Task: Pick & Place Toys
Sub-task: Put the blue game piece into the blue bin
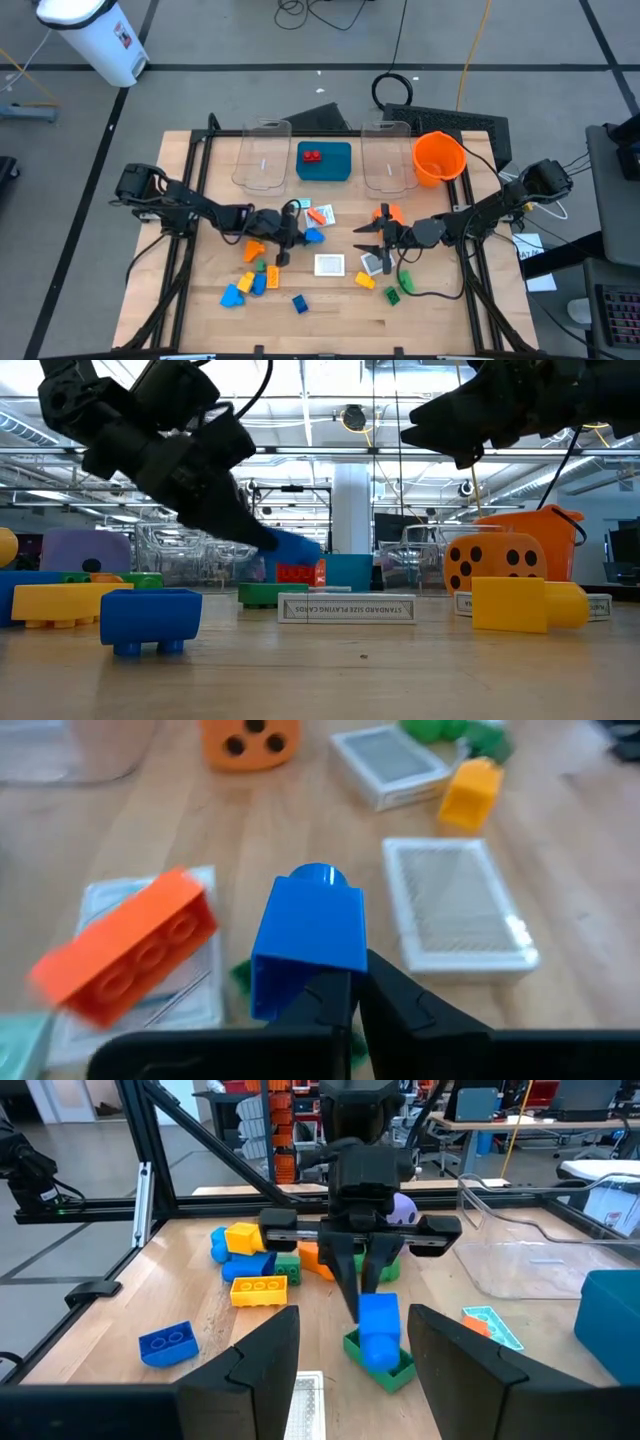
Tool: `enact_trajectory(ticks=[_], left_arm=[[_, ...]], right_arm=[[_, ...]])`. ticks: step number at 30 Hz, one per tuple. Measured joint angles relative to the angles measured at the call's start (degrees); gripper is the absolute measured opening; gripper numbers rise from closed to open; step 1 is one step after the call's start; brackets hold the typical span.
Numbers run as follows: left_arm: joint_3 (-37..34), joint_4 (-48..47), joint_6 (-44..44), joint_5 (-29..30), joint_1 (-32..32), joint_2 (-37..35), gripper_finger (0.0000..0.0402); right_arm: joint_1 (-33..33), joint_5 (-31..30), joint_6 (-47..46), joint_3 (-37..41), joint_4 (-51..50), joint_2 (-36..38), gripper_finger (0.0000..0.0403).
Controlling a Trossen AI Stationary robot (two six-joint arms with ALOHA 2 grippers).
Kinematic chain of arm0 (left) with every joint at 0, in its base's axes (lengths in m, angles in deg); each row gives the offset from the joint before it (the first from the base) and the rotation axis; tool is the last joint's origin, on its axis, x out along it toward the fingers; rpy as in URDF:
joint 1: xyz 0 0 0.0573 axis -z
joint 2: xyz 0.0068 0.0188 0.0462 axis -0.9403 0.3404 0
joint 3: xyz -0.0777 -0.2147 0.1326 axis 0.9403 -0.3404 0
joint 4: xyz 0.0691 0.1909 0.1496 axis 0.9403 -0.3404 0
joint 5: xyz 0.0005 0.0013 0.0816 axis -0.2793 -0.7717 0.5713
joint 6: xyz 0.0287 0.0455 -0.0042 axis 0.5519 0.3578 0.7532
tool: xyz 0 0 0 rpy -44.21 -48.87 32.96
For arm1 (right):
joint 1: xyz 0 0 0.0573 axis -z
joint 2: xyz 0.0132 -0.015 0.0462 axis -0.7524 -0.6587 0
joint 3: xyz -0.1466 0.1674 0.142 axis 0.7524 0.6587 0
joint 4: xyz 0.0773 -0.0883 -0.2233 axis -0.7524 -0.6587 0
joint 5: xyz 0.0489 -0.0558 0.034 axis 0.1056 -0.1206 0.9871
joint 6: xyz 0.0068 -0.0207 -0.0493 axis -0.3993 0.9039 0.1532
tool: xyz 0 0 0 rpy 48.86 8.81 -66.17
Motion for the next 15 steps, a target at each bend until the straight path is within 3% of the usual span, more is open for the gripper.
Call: enact_trajectory(ticks=[6, 9, 15], left_arm=[[3.1, 0.0, -0.8, -2.6, 0.1, 0.0, 0.0013], [4.5, 0.0, -1.2, -4.3, 0.1, 0.0, 0.0008], [6.8, -0.1, -3.3, -7.6, -1.1, 0.0, 0.0015]], right_arm=[[0.1, 0.2, 1.3, 0.0, 0.6, 0.0, 0.018], [0.1, 3.3, 3.4, 0.0, 0.8, -0.1, 0.018], [-0.5, 5.9, 12.3, -0.1, 9.3, -5.1, 0.018]])
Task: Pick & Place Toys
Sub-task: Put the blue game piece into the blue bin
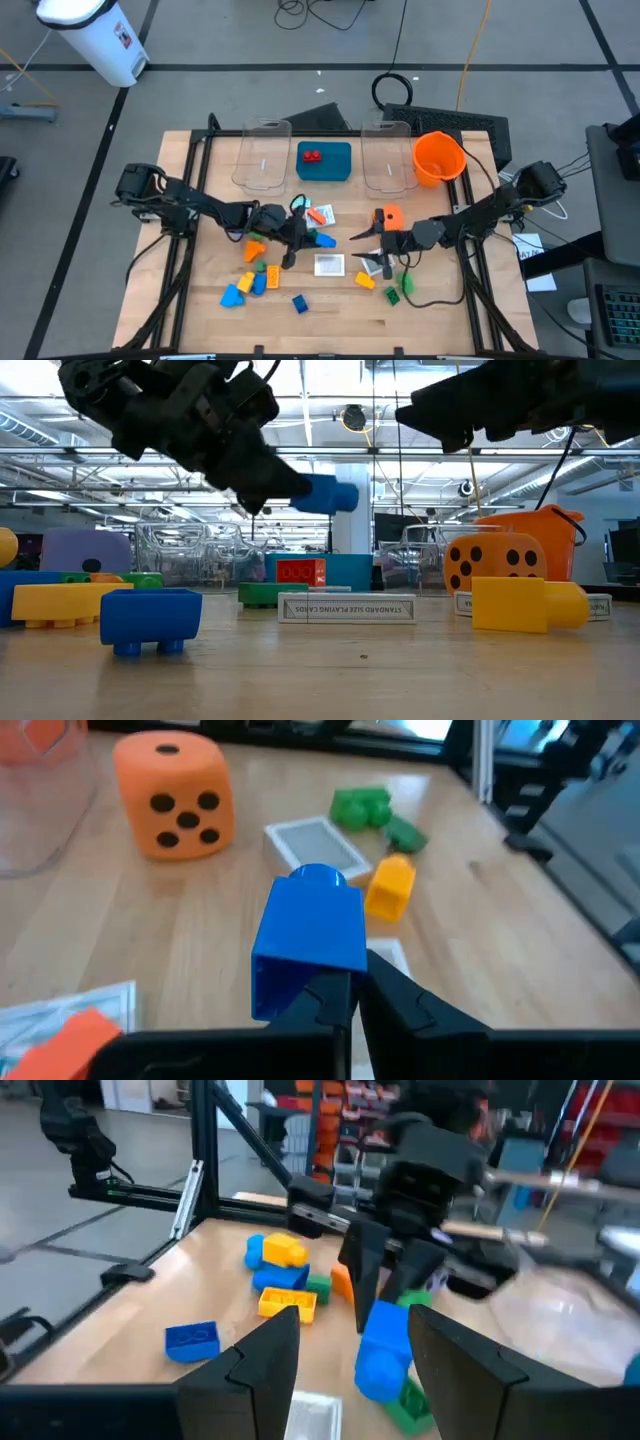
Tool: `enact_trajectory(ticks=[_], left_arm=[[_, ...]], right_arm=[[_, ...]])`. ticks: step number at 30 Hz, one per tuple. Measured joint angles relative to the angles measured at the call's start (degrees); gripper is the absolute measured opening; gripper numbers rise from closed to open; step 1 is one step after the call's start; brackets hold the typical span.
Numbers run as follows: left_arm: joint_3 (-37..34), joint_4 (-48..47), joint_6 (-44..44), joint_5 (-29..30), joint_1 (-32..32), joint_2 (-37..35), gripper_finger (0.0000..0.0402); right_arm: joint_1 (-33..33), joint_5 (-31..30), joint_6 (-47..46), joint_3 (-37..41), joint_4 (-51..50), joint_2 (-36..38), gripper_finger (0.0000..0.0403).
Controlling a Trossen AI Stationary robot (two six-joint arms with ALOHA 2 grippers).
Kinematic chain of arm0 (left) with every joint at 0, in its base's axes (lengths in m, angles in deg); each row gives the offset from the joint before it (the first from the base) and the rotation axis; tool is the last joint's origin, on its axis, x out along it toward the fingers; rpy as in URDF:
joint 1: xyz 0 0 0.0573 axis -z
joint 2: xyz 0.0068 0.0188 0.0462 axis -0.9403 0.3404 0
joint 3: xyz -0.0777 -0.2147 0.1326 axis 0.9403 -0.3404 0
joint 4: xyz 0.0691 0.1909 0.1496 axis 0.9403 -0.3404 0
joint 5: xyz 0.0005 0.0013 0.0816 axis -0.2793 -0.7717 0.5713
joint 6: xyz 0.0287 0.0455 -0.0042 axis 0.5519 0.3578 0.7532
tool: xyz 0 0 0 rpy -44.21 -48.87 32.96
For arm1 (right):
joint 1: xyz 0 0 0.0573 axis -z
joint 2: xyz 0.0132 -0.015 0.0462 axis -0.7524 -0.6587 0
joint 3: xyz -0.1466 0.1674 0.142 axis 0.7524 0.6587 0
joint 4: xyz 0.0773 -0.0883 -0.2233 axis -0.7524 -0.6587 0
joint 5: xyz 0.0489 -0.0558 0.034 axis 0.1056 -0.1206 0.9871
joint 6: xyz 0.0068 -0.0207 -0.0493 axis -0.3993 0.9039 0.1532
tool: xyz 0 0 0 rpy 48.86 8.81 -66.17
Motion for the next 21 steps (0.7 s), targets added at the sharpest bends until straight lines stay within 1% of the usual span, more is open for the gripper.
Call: enact_trajectory(ticks=[2, 6, 11, 13, 16, 19, 21], left_arm=[[0.8, 0.0, -1.5, -2.0, -0.9, 0.0, 0.0014], [2.2, 0.3, -5.3, -7.5, -3.2, 0.0, 0.0005], [3.2, 2.0, -10.4, -14.7, -6.1, 0.0, 0.0017], [3.3, 2.4, -11.7, -16.7, -6.7, 0.0, 0.0014], [3.3, 3.3, -13.7, -18.8, -7.5, 0.0, 0.0005], [3.3, 4.3, -15.3, -19.9, -8.1, 0.0, 0.0013], [3.3, 5.2, -16.4, -20.1, -8.2, 0.0, 0.0018]], right_arm=[[-0.2, -0.1, 3.4, -1.1, 1.3, -3.0, 0.018], [-0.2, -0.8, 10.3, -5.2, 0.3, -7.6, 0.0181], [-0.2, -7.3, 18.9, -10.0, -3.9, -11.2, 0.0181], [-0.2, -7.9, 22.3, -11.3, -3.9, -12.2, 0.0181], [-0.2, -8.8, 26.7, -12.4, -3.7, -13.4, 0.0181], [-0.2, -12.8, 30.5, -13.0, -3.5, -14.1, 0.0181], [-0.1, -14.0, 31.5, -13.1, -3.3, -14.5, 0.0181]])
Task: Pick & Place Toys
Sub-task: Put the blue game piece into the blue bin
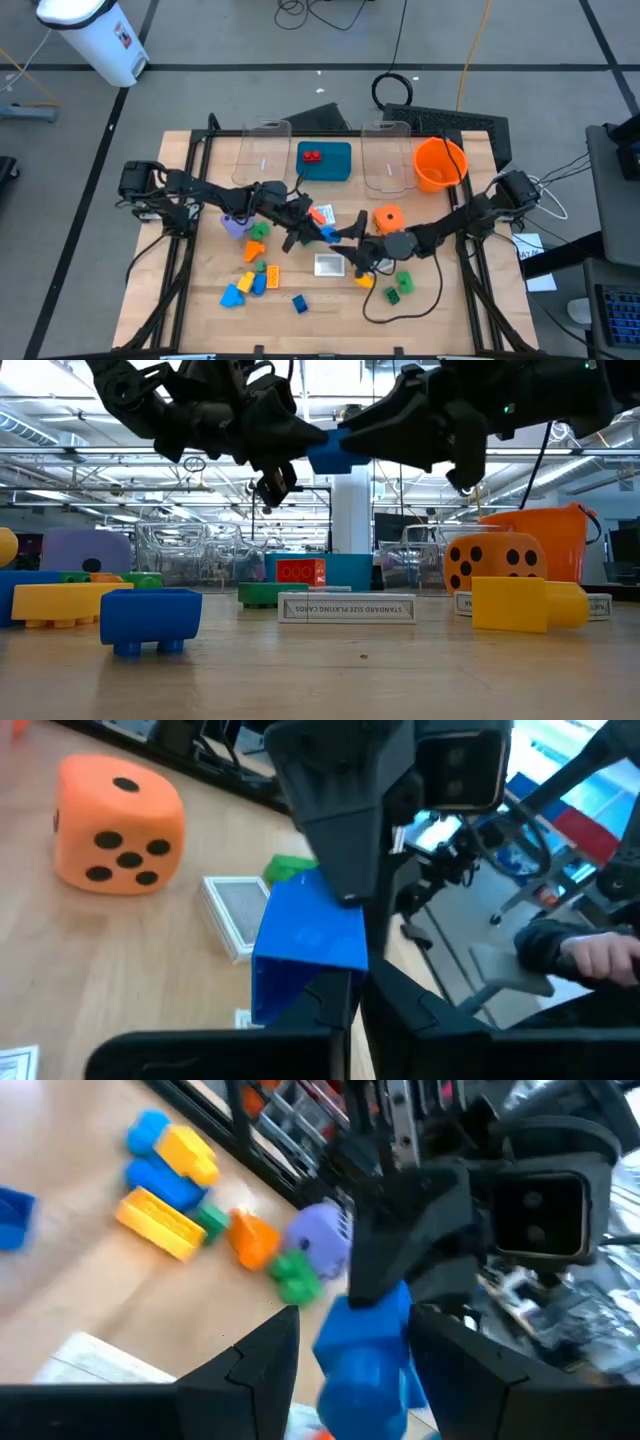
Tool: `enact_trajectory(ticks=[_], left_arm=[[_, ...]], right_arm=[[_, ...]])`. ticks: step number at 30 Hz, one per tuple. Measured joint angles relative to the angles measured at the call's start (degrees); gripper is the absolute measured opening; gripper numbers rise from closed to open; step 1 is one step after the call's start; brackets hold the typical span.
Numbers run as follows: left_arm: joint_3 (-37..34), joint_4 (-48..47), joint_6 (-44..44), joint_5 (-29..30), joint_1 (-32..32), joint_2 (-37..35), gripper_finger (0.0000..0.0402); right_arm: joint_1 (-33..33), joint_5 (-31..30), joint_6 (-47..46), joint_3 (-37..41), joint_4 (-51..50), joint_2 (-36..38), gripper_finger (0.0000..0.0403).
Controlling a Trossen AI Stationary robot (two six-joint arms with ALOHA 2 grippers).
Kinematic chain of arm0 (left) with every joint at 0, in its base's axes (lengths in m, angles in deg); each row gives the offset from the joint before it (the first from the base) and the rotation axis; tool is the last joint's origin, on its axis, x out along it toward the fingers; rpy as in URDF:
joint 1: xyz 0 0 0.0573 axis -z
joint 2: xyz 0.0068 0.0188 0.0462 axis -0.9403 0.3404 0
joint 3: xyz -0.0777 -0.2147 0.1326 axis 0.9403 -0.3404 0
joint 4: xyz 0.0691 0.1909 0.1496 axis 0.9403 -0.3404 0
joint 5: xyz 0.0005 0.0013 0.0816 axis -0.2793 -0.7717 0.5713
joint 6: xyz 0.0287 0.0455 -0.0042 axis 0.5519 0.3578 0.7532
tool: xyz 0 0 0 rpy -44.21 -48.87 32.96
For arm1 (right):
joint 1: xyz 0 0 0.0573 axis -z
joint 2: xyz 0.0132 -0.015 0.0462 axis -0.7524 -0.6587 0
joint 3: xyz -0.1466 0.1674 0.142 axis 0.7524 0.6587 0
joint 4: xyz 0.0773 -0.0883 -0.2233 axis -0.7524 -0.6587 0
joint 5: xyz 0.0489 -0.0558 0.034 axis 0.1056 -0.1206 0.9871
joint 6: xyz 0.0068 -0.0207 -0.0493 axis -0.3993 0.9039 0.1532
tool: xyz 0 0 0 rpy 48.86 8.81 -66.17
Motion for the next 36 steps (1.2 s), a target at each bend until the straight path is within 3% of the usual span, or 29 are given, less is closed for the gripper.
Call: enact_trajectory(ticks=[18, 23, 30, 36], left_arm=[[0.0, 4.0, -1.5, 0.6, -0.2, 0.0, 0.0013], [0.0, 4.4, -1.2, 0.7, -0.2, 0.0, 0.0023], [0.0, 4.3, -1.0, 0.7, -0.2, 0.0, 0.0005], [0.0, 4.4, 0.5, -0.1, -0.2, 0.0, 0.0045]], right_arm=[[3.3, -2.8, -2.6, 0.0, 3.2, -0.2, 0.018], [3.4, -4.5, -2.6, 0.0, 3.1, -0.2, 0.016], [3.4, -5.3, -2.3, 0.0, 3.1, -0.2, 0.0143], [3.4, -5.3, -2.4, 0.0, 3.4, -0.2, 0.0143]])
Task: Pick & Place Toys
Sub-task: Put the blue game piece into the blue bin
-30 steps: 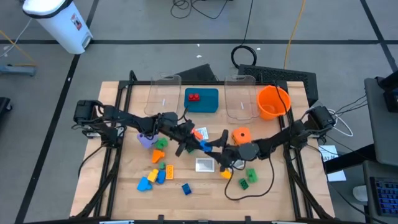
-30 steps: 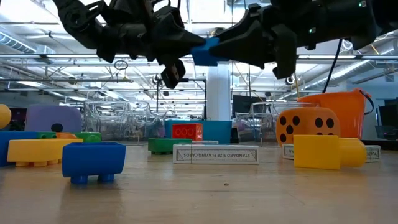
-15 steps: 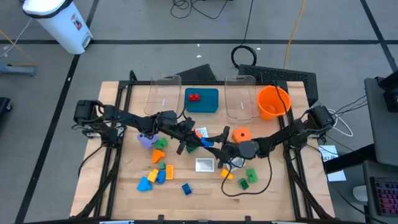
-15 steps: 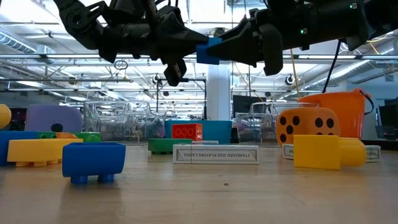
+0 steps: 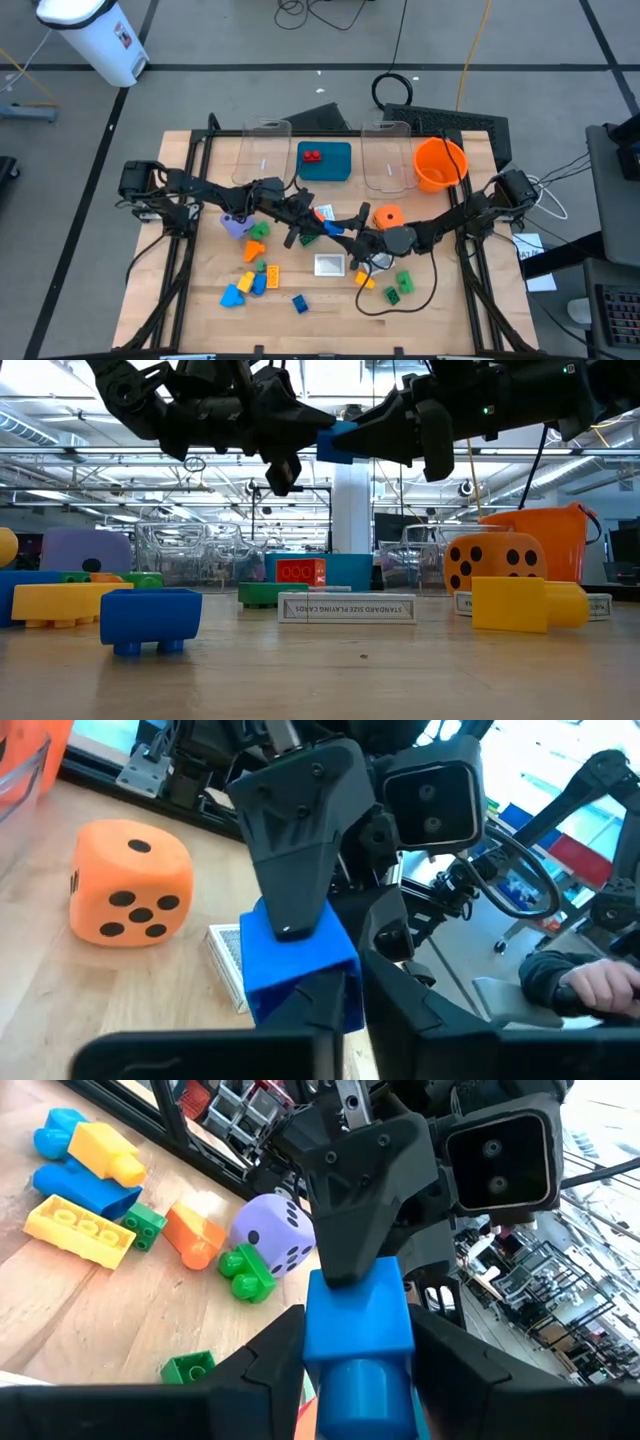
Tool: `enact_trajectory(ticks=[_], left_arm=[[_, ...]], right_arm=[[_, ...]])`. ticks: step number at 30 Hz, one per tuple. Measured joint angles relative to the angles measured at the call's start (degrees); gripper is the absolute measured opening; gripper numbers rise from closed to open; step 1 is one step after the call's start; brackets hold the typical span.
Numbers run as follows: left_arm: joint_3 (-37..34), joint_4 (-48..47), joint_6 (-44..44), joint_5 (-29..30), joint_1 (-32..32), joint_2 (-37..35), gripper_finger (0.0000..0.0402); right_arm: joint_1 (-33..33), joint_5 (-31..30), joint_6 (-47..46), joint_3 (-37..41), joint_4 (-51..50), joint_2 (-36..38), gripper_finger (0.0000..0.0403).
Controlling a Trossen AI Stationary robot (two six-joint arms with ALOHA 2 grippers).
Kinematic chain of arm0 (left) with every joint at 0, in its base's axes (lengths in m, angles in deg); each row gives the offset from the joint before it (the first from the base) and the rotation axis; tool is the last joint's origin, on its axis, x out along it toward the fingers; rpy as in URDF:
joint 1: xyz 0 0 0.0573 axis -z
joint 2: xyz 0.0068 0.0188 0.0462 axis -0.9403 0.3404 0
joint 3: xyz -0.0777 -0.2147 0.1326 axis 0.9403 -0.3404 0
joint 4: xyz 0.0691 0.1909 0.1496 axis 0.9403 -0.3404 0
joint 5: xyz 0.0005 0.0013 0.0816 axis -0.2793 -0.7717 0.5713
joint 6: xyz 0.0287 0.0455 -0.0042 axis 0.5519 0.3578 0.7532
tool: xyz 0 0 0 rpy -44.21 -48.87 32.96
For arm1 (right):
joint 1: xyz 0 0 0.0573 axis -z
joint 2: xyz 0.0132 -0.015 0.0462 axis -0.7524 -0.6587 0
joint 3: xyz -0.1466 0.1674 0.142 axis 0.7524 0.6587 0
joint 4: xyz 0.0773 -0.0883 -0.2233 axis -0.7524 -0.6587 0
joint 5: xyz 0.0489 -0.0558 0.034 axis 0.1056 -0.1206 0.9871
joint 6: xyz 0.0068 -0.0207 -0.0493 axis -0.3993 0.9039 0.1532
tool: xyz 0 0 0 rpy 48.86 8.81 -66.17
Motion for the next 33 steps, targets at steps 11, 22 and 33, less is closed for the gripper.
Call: enact_trajectory(ticks=[11, 22, 33], left_arm=[[0.0, 0.1, 2.9, -0.8, 0.1, 0.0, 0.017], [0.1, -1.7, 1.7, -5.1, -3.1, -0.1, 0.023], [-0.1, -15.2, 12.0, 0.4, -4.2, -5.4, 0.0212]], right_arm=[[0.0, -0.7, 0.0, 0.1, 0.3, 0.0, 0.0138], [-0.6, -5.4, 2.8, 0.1, 0.6, 0.7, 0.0139], [-0.7, -9.8, 3.2, 0.1, -0.2, 1.6, 0.0139]])
